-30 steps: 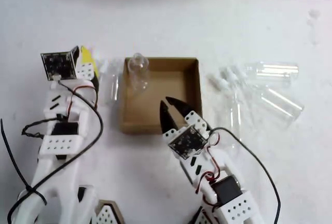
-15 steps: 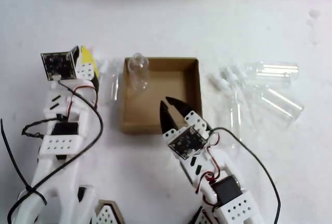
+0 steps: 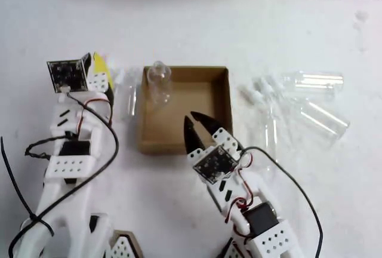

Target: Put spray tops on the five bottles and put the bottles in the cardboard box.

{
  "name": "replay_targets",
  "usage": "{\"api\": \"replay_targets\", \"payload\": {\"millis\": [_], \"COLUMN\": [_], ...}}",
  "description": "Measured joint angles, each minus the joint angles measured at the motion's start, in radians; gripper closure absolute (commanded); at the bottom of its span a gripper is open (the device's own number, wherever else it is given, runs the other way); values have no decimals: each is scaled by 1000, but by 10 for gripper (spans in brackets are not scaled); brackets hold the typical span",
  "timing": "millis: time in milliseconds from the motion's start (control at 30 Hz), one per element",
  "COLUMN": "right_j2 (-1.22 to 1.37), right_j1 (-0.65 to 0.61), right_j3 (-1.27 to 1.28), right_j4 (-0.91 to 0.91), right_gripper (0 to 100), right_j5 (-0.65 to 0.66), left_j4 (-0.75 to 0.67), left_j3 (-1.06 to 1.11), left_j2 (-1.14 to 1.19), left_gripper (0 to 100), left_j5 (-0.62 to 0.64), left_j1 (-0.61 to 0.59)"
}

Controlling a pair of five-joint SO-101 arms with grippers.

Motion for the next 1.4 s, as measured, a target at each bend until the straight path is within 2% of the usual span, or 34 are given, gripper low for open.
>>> {"api": "replay_targets", "payload": {"millis": [1033,1100,1200,1400], "right_j2": [0,0,0,0], "right_j1": [0,0,0,0], "right_j3": [0,0,0,0], "right_j4": [0,0,0,0], "right_gripper": [971,971,971,971], "right_j5": [0,0,0,0], "left_j4": [0,2,87,400], "left_j3": [0,-2,-72,-379], "left_j2": [0,3,46,262], "left_gripper": [946,946,946,947], "left_j5": [0,-34,-75,-87], "left_j1": [0,0,2,2]}}
